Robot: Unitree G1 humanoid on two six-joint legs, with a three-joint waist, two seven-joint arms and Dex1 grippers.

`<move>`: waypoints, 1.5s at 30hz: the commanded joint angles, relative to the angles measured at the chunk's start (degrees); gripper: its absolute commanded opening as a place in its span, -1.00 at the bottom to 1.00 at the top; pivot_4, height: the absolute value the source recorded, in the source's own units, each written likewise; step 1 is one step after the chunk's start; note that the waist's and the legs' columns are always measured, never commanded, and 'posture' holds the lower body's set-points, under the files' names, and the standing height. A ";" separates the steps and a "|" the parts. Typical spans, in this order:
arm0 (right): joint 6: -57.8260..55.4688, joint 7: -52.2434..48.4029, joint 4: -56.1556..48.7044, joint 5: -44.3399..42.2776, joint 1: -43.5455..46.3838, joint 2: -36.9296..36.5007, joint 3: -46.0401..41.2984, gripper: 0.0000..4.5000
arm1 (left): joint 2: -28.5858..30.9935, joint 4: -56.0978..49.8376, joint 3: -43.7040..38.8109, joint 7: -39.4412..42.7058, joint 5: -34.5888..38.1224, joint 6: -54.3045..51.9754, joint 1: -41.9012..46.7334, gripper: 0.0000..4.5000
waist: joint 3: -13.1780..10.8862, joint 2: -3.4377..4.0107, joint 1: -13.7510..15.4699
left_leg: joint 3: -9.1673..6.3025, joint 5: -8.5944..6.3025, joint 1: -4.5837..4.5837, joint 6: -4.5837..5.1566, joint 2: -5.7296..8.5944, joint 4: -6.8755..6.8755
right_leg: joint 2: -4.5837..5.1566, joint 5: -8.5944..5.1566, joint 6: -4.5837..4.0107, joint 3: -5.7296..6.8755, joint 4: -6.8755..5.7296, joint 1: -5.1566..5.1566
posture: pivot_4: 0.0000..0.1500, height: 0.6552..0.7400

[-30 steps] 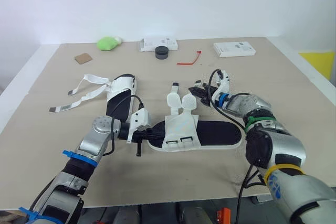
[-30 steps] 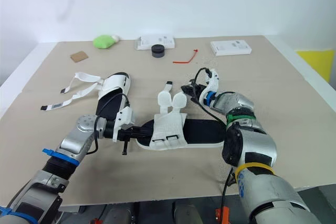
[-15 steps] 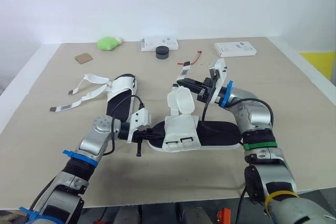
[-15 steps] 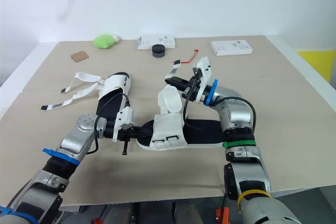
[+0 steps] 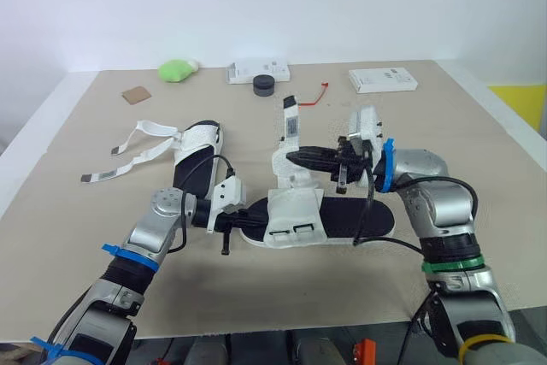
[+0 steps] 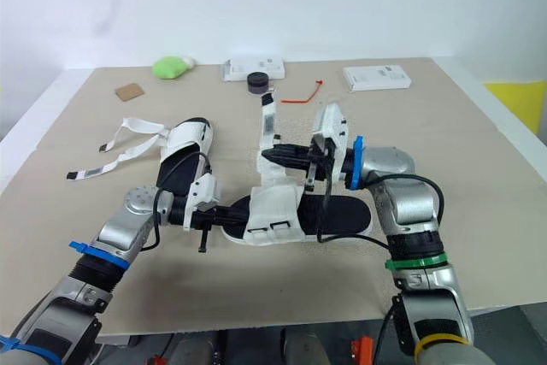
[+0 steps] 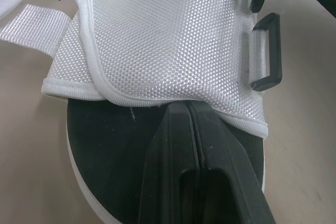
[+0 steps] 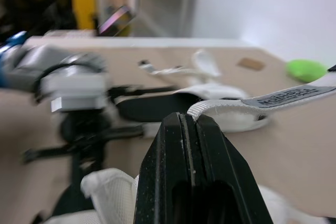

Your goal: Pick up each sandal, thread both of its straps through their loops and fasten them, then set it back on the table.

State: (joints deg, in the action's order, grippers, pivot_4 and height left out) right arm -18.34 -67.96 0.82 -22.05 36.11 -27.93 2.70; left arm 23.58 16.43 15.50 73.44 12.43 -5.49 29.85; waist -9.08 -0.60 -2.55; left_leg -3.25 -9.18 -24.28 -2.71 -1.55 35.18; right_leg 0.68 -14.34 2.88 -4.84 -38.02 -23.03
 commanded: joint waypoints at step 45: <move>73.46 11.34 3.88 25.00 -14.38 -14.00 12.66 -0.12 | 0.21 4.71 4.37 2.16 -3.81 -3.19 -1.41 -1.00 | -0.07 -0.46 0.05 | 0.03 -0.02 0.24 -0.04 0.18 -0.28 | 0.23 -0.22 0.00 0.03 0.05 0.22 | 1.00 1.00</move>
State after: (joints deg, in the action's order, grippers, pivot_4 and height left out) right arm 56.48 -57.36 6.74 4.04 21.43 -41.05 15.53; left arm 23.39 17.40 15.72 75.50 12.43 -6.46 30.97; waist -9.15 -1.06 -2.51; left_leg -3.22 -9.20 -24.02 -2.75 -1.37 34.90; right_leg 0.91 -14.56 2.87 -4.81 -37.97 -22.80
